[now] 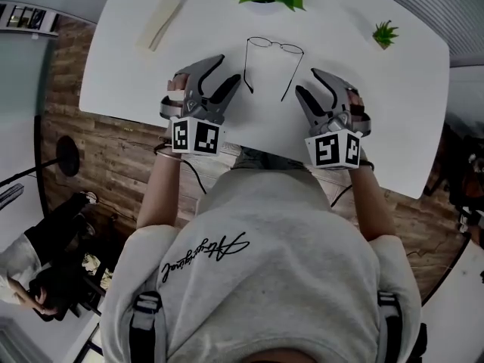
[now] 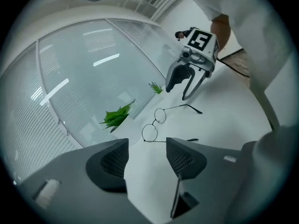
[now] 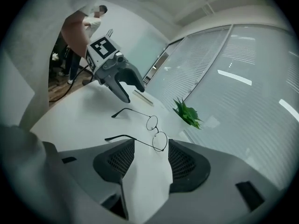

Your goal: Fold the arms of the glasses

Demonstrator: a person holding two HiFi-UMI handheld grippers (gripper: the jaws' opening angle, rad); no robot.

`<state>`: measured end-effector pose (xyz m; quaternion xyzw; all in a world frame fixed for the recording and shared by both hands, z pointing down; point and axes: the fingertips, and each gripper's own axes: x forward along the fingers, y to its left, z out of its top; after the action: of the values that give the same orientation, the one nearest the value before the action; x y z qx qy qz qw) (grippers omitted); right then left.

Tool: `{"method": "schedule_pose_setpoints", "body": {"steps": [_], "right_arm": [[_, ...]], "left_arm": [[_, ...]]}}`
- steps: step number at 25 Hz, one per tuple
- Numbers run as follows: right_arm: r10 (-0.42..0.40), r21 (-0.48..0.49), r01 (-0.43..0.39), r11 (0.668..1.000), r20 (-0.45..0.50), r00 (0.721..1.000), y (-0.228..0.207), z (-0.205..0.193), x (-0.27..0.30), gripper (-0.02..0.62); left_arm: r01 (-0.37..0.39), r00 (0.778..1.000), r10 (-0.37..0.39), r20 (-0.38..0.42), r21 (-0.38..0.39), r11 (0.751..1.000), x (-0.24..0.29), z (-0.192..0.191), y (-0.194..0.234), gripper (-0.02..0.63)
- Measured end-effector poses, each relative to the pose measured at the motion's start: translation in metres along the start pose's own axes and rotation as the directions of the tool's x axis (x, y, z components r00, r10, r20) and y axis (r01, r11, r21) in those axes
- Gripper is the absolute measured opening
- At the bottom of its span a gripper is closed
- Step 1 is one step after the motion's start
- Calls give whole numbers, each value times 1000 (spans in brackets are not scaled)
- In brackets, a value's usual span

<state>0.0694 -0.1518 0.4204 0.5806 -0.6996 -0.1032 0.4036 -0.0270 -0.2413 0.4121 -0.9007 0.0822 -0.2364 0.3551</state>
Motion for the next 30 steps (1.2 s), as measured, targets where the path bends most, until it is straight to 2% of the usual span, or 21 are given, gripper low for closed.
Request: {"method": "schedule_pose_setpoints", "body": {"steps": [4,9,12,18,23,28,30], "right_arm": [[-4,-129,-2,992,-46,999,9,-12,12,221],[-3,-179,-6,984,-50,999,12,-15,24,251],[-2,-205,-8,979,-46,999,14,-14,29,252],[-14,-235,7,972,-27,1000,13,-12,37,227],[-9,-266,1,964,-29,1000,17,-10,43,182],[-3,-319,-9,948,-36,999,22,-9,47,125],[-1,-332,-12,943,-39,999,23,-9,47,117]], "left_arm": [[36,999,-32,-30,147,988,10,-8,-11,282],[44,999,-39,-23,275,960,21,-8,-16,307],[50,999,-48,-14,314,948,26,-8,-19,313],[60,997,-70,18,334,940,34,-6,-24,305],[61,996,-81,34,398,915,39,-6,-32,209],[64,995,-93,45,440,896,38,-5,-37,172],[64,995,-95,44,457,887,39,-5,-38,124]]}}
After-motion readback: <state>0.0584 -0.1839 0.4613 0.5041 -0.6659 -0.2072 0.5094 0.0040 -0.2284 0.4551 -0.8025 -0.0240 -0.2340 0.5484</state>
